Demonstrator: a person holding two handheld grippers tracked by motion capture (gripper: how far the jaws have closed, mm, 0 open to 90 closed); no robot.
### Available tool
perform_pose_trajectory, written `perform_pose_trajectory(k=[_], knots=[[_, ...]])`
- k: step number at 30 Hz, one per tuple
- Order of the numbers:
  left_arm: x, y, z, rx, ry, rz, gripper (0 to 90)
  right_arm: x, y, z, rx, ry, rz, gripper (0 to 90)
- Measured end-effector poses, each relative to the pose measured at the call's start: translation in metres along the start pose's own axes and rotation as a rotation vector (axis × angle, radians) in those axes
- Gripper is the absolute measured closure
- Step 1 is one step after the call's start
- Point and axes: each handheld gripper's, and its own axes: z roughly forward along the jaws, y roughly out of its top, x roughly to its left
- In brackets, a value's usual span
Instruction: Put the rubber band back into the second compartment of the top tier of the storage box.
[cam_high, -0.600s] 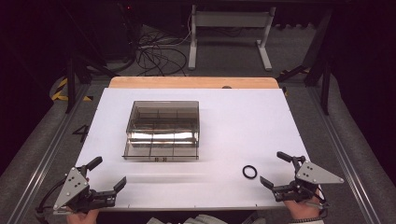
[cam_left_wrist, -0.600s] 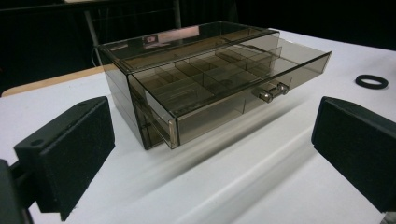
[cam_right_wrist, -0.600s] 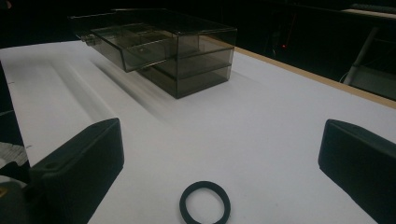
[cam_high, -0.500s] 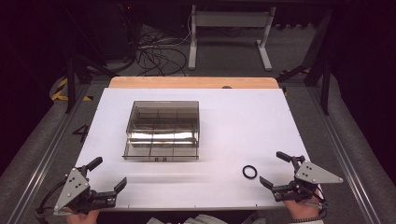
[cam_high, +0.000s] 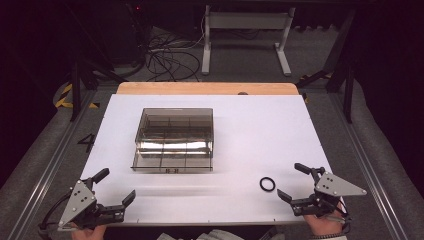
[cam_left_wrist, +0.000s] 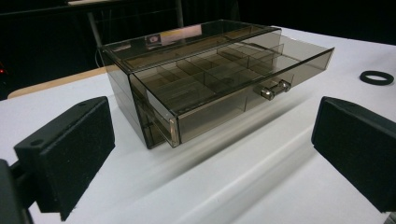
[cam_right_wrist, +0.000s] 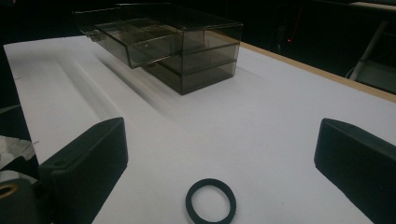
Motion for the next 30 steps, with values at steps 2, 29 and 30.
perform_pose_trajectory(k=[2,29,30], knots=[[0.000,0.000,0.000,0.003,-0.002,0.000,0.3,0.000,0.000,0.000,0.000,0.001,0.006,3.8],[0.000,-0.001,0.000,0.009,0.003,0.002,0.3,-0.013,0.031,0.024,0.062,-0.003,0.010,5.5],[0.000,-0.001,0.000,0.010,0.003,0.002,0.3,-0.014,0.032,0.027,0.068,-0.001,0.009,5.5]])
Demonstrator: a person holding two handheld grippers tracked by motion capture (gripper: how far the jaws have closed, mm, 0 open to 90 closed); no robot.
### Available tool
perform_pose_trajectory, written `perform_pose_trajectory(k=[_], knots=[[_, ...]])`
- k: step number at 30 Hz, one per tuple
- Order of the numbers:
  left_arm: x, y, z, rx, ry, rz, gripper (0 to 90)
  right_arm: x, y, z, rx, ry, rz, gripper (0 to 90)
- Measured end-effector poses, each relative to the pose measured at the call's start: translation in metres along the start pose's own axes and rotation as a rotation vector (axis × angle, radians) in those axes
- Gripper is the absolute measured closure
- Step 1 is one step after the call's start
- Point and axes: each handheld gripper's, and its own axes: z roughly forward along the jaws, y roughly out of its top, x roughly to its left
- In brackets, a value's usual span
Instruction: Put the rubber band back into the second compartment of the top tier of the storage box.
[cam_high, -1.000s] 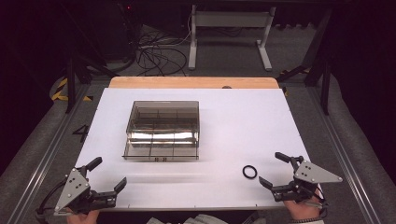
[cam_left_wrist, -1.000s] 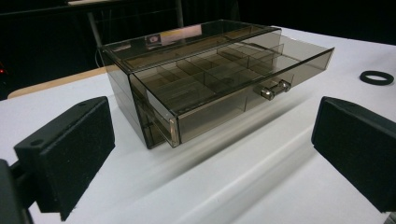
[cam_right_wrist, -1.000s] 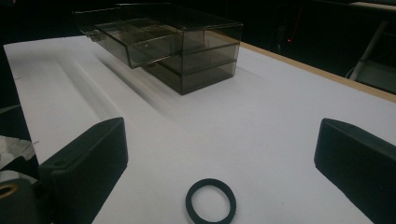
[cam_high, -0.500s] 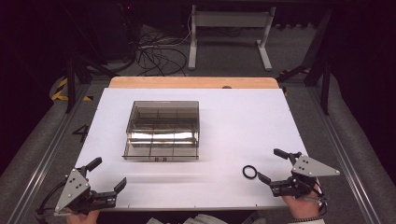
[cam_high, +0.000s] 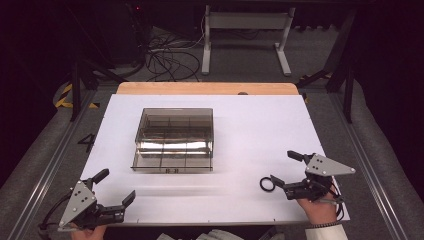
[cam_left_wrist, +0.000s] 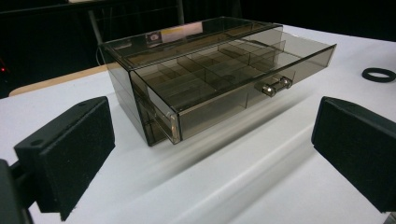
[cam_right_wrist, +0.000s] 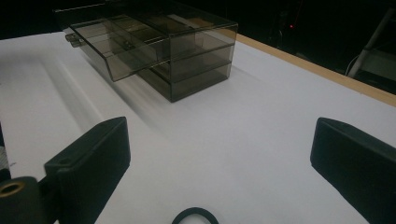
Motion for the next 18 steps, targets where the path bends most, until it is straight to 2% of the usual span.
perform_pose_trajectory(k=[18], knots=[[-0.001,0.000,0.001,-0.002,-0.002,0.000,0.3,-0.011,0.006,0.014,0.024,0.010,0.005,5.5]])
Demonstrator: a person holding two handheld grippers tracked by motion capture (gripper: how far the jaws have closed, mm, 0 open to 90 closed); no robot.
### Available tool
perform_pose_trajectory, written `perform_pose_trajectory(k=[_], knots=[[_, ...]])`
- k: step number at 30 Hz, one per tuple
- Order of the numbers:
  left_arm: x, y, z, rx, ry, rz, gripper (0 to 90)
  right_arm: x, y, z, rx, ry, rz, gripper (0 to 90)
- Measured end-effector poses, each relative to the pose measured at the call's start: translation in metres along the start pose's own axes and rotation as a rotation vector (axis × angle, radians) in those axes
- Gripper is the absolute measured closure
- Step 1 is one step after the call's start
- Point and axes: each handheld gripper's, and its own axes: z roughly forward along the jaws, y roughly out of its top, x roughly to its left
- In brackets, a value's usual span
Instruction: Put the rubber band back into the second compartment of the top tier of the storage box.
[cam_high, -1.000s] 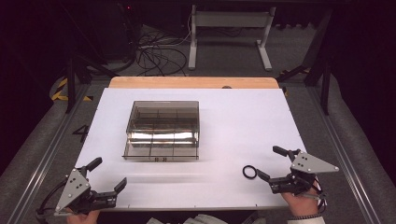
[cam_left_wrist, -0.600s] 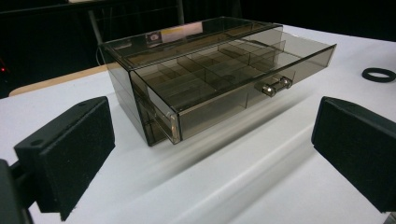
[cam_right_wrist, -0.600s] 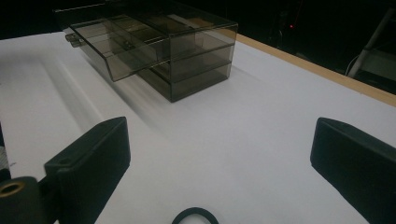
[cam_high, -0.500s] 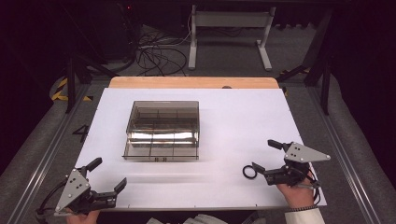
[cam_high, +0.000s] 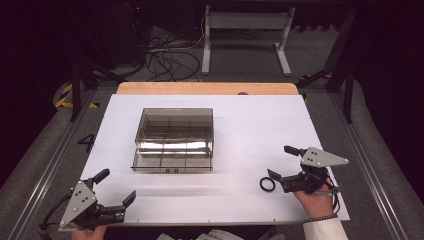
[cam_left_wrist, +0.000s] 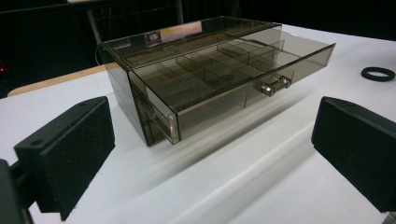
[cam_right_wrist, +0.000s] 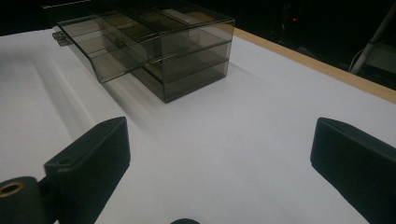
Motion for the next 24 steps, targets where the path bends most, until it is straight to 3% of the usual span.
perform_pose_trajectory(k=[9,16,23,24], knots=[[0.000,0.000,0.000,0.002,-0.002,0.001,0.3,-0.004,0.003,0.006,0.009,0.011,0.005,5.7],[0.001,0.000,0.000,0.003,-0.005,0.001,0.3,-0.008,0.003,0.012,0.042,0.031,0.059,2.9],[0.001,0.000,0.000,0.002,-0.006,-0.002,0.3,-0.007,0.003,0.012,0.063,0.035,0.050,4.6],[0.001,0.000,0.000,0.004,-0.006,0.002,0.3,-0.006,0.003,0.012,0.087,0.030,0.040,5.7]])
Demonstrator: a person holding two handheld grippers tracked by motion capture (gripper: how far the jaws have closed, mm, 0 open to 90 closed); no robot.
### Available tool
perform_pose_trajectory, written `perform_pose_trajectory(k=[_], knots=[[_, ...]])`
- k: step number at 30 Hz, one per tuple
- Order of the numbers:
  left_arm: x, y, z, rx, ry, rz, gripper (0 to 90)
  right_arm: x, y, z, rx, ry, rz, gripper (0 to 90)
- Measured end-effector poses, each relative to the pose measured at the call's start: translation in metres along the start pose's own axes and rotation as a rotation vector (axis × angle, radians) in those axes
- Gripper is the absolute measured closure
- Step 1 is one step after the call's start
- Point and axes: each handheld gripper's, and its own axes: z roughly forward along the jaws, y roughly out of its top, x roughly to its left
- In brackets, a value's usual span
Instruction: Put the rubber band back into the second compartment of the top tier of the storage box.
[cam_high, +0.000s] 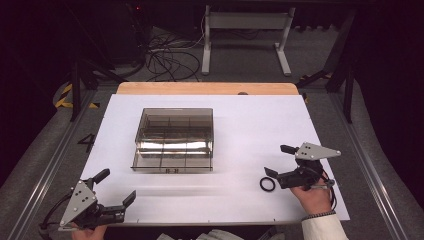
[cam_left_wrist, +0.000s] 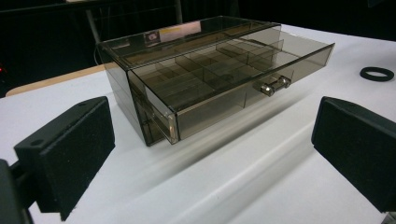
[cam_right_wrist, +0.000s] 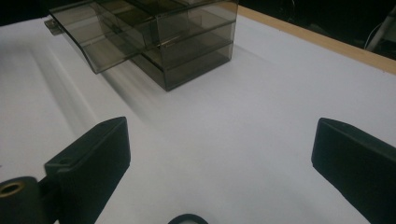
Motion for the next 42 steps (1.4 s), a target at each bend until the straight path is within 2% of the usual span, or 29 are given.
perform_pose_trajectory(k=[4,6,9,11,15,22,29,30,31,32,34,39,42], knots=[[0.000,0.000,0.000,0.002,-0.005,-0.001,0.3,0.001,0.001,0.000,0.037,-0.012,-0.009,7.7],[0.000,0.000,0.000,0.000,-0.004,-0.005,0.3,0.001,0.002,0.001,0.079,-0.022,-0.015,9.6],[0.001,0.000,0.000,-0.001,-0.002,-0.001,0.3,0.001,0.002,0.002,0.100,-0.022,-0.013,11.8],[0.001,0.000,0.000,-0.001,-0.002,0.000,0.3,0.000,0.000,0.006,0.142,-0.022,-0.006,14.1],[0.001,0.000,0.000,0.003,-0.004,-0.001,0.3,0.000,-0.002,0.009,0.181,-0.022,-0.002,16.8],[0.001,-0.001,0.000,0.006,-0.006,-0.001,0.3,-0.001,-0.006,0.018,0.283,-0.030,0.003,27.5],[0.001,-0.001,0.000,0.005,-0.004,-0.001,0.3,-0.001,-0.009,0.023,0.347,-0.032,0.017,33.9],[0.001,-0.001,0.000,0.006,-0.007,-0.008,0.3,-0.001,-0.010,0.025,0.372,-0.034,0.011,35.6],[0.002,-0.001,0.000,0.007,-0.005,-0.002,0.3,-0.001,-0.010,0.025,0.372,-0.034,0.011,35.6],[0.001,-0.001,0.000,0.006,-0.007,-0.016,0.3,-0.001,-0.010,0.025,0.385,-0.032,0.013,36.3],[0.002,-0.001,0.000,0.006,-0.003,-0.002,0.3,-0.001,-0.012,0.028,0.415,-0.026,0.009,38.6],[0.002,-0.001,0.000,0.005,-0.003,-0.006,0.3,0.000,-0.014,0.030,0.450,-0.030,0.002,42.3],[0.001,-0.001,0.000,0.006,-0.001,-0.005,0.3,0.000,-0.015,0.033,0.492,-0.035,-0.004,45.9]])
